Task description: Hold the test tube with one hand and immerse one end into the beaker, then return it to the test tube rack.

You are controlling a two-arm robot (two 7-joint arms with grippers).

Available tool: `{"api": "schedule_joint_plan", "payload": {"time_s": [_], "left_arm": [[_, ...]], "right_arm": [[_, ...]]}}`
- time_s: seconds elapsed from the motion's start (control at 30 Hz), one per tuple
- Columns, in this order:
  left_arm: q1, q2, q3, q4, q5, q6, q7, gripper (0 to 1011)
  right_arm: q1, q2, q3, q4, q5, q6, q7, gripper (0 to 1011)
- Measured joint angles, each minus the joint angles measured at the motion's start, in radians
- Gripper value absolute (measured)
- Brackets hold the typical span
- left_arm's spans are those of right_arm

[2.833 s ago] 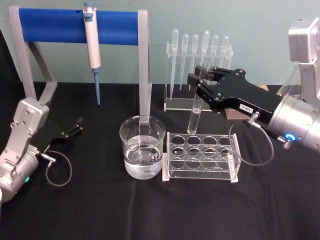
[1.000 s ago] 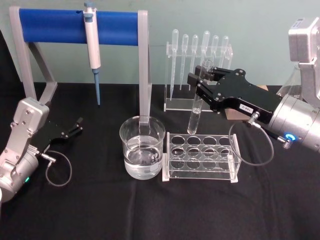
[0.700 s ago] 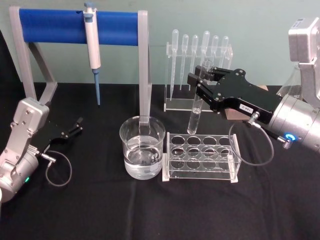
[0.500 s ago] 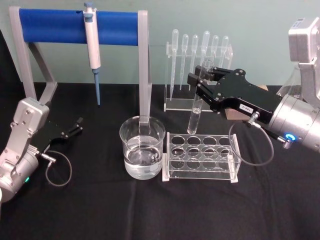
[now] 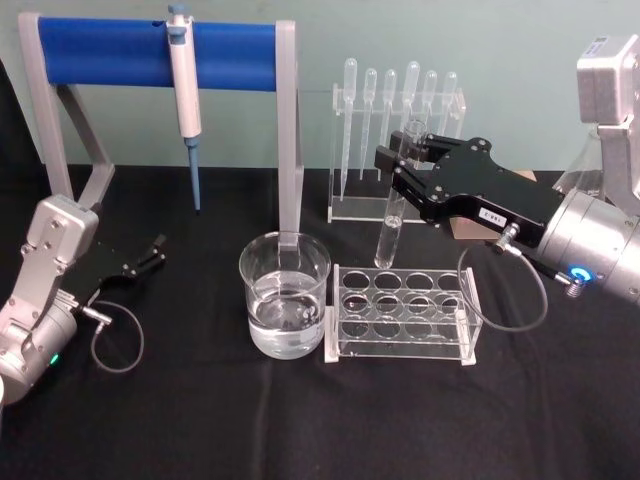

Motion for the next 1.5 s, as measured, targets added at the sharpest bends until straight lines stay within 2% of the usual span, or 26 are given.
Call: {"api": "schedule_joint_plan", "payload": {"time_s": [1.5], "left_arm": [[0.000, 0.000, 0.000, 0.000, 0.000, 0.000, 0.000, 1000]], "right_arm": [[0.000, 0.000, 0.000, 0.000, 0.000, 0.000, 0.000, 224]]}}
